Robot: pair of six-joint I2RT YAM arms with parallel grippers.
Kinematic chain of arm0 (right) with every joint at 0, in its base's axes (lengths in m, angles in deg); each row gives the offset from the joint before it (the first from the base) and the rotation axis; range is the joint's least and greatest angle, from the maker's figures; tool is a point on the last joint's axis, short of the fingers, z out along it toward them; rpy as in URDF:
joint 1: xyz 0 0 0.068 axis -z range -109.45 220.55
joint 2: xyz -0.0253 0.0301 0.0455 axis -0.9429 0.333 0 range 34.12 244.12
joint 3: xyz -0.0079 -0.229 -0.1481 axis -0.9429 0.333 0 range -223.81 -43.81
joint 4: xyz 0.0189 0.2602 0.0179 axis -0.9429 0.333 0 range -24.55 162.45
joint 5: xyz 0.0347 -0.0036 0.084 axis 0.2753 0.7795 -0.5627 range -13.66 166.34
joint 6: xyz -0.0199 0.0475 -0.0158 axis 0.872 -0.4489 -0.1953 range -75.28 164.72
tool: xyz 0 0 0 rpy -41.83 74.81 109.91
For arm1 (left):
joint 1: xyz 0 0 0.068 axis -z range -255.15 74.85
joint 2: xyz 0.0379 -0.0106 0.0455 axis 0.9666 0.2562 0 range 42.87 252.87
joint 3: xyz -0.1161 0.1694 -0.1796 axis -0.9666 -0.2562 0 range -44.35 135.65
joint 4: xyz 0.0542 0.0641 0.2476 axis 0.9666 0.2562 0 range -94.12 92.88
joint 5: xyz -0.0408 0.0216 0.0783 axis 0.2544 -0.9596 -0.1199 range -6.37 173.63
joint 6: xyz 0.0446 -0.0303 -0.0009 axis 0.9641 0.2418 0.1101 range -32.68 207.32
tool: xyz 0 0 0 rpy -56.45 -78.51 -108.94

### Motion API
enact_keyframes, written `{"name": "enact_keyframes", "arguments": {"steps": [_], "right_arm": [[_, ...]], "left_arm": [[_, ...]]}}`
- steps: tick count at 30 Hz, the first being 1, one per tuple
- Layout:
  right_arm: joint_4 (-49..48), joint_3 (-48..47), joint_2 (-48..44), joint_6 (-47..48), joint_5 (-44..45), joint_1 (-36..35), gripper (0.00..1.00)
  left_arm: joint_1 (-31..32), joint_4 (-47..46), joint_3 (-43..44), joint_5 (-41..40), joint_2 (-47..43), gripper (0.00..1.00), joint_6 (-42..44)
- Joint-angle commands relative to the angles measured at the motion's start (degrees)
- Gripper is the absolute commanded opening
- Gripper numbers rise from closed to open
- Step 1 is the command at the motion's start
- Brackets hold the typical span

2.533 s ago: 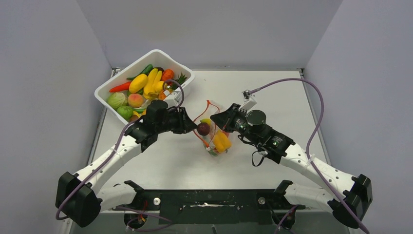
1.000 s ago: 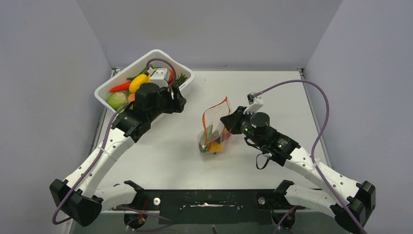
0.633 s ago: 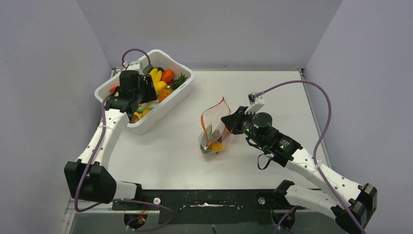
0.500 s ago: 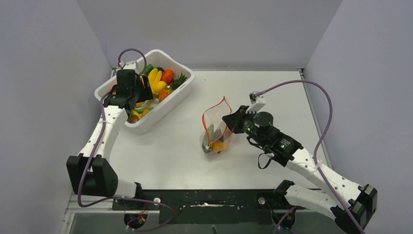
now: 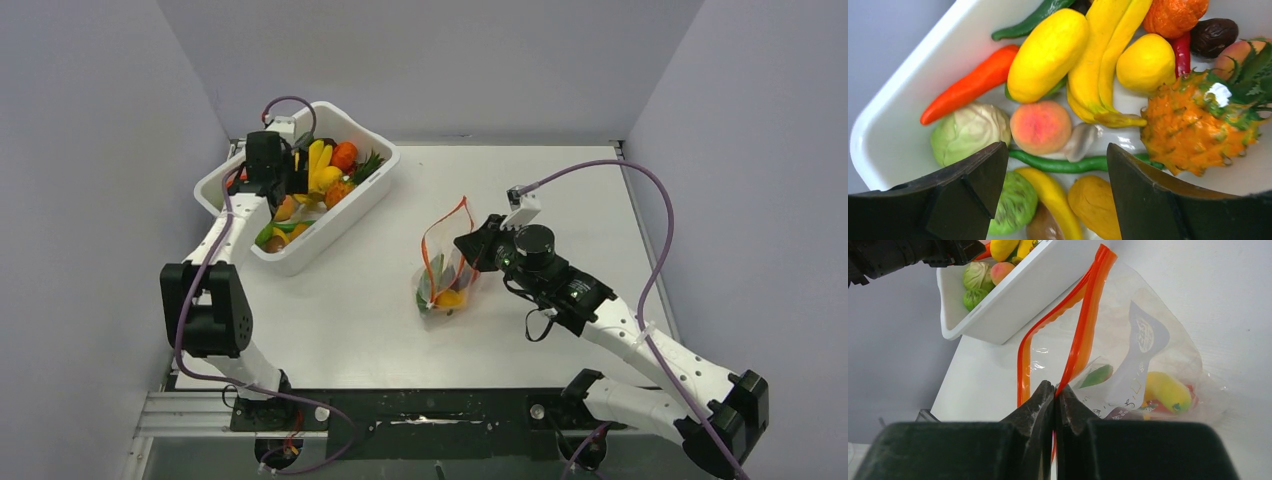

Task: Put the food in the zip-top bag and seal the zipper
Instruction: Pick up the fake fruit from the bin.

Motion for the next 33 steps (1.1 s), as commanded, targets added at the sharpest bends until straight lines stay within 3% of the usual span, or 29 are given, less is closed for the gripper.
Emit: {"name": "enact_keyframes", "arguments": {"steps": [1,11,23,33], "right_arm": [[-2.5,-4.2,1.0,0.1,-0.7,0.4,0.0],[-0.7,-6.3,2.7,0.1,0.4,0.4,0.0],[-1.0,-6.9,4.2,0.2,0.3,0.6,0.0],[-1.3,-6.3,3.4,0.2,0.2,0.6,0.0]], "left_arm": [[-0.2,-8.3,3.8,-0.4,3.8,0.73,12.3],[-0.6,-4.1,18.0,-6.4,18.7,0.77,19.5],[-0.1,-8.7,18.3,-10.5,24.3,0.76,22.4],[0.1,-10.8,18.0,-9.4,25.3,0.71,22.1]]}}
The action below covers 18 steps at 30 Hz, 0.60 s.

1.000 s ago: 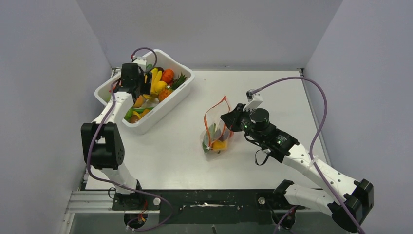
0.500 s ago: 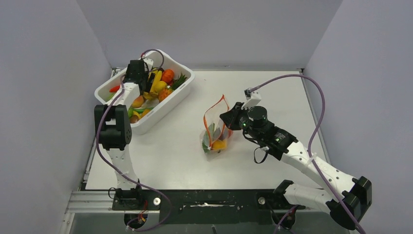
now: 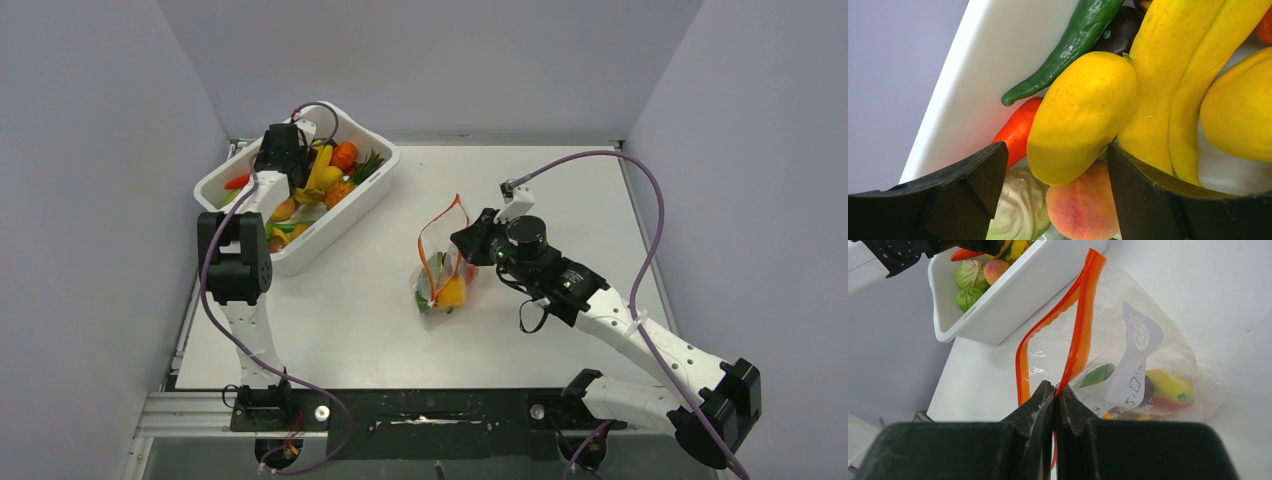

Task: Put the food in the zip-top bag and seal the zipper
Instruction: Pick up the fake fruit from the bin.

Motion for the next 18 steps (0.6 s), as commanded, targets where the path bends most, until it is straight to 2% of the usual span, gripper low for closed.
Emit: {"name": "enact_keyframes", "arguments": {"steps": [1,13,18], "right_arm": [[-3.0,-2.3,-1.3,0.2,0.4,0.3,0.0],[-3.0,-2.2,-2.5,0.2,0.4,0.3,0.0],[-3.0,-1.9,-2.9,0.3,0.9,0.3,0.0]], "left_arm": [[0.3,-4.1,2.0,0.2,0.8,0.7,0.4],[0.5,-4.9,1.2,2.0,2.7,0.68,-0.3],[0.9,-4.3,1.4,2.0,2.6,0.58,-0.5]]}}
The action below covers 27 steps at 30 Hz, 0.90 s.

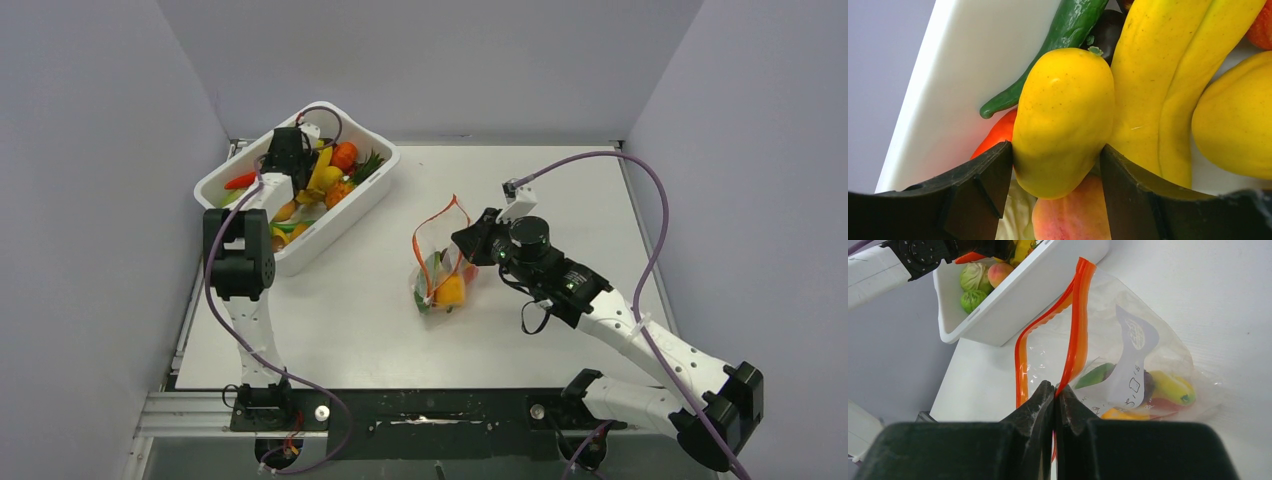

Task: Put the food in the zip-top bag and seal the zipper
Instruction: Pick up the fake fruit from the bin.

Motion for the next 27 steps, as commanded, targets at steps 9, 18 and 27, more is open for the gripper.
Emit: {"name": "enact_keyframes", "arguments": {"steps": [9,18,27], "right_arm": [[-3.9,-1.1,-1.6,0.2,0.5,0.3,0.0],[-4.2,-0.1,-2.3,-0.5,-0.8,1.0,0.0],[-5.7,-1.9,-0.7,-2.6,-4.2,1.2,0.0]], "left_arm": [[4.5,0.3,1.0,-1.2,-5.7,0.5,-4.2],[6.0,8.5,4.2,-1.1,-9.2,0.43,-14.5],[6.0,17.7,3.5,10.5,-20.1,0.41,-24.6]]}}
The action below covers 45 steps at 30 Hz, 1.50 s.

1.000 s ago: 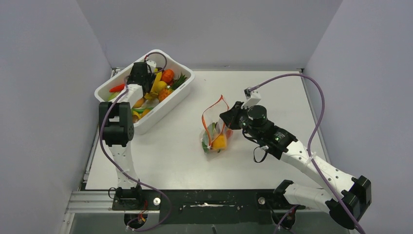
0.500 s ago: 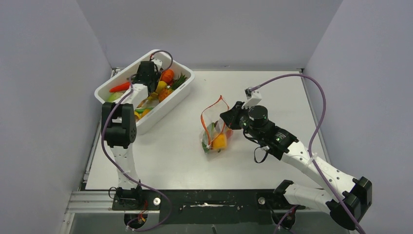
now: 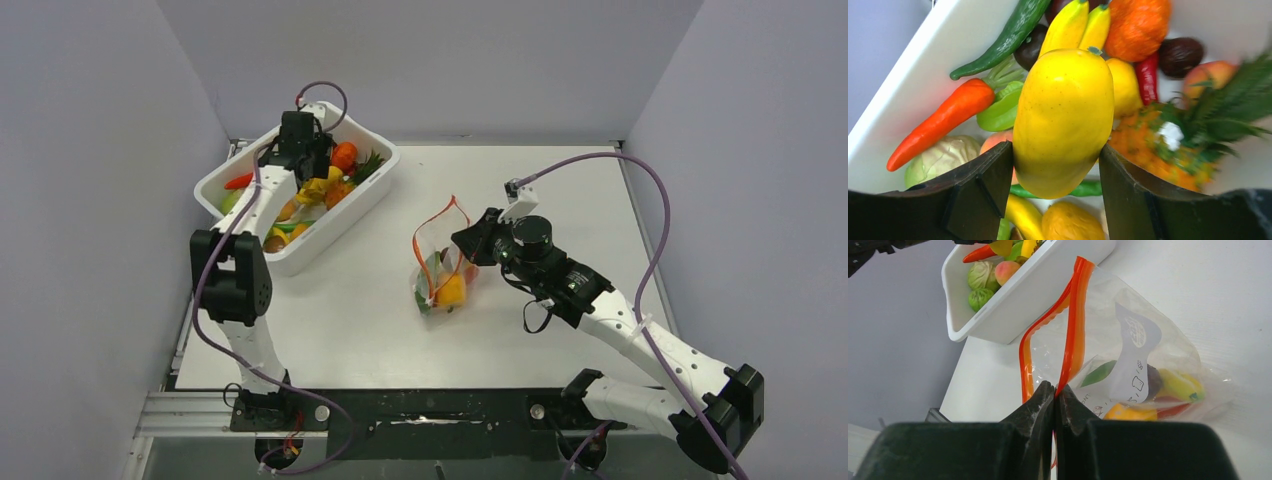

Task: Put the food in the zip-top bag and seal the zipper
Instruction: Pick up the fake fruit from the bin, then place the fake fruit in the zipper food storage bag.

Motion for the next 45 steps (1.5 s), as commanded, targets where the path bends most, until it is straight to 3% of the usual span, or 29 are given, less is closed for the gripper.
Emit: {"name": "enact_keyframes", "arguments": {"steps": [1,11,23,35,45], "right_arm": [[-5.8,-2.1,0.0,-2.1,-2.4,0.4,0.0],[-6.4,-3.1,1.8,-4.2,-5.0,0.6,0.0],[-4.5,-2.8,2.2,-5.6,-2.8,0.6,0.0],[-7.9,-1.9,3.2,-7.9,-4.6,-0.2,0.0],[-8.2,-2.1,3.4,-8.4,-3.4,-0.6,0.0]], "left_arm": [[-0.1,2.9,0.3,10.1,-11.0,0.4,-7.4],[0.3,0.2,-14.3,27.0,-27.3,0.38,-16.0],[1.8,-12.7,-30.8,57.7,-42.7,0.34,-34.0],[12.9,-13.1,-31.6,57.4,-44.3,0.34,-38.0],[18.7,-30.0,-40.2,58.6,-45.8,0.33,-51.4]]}}
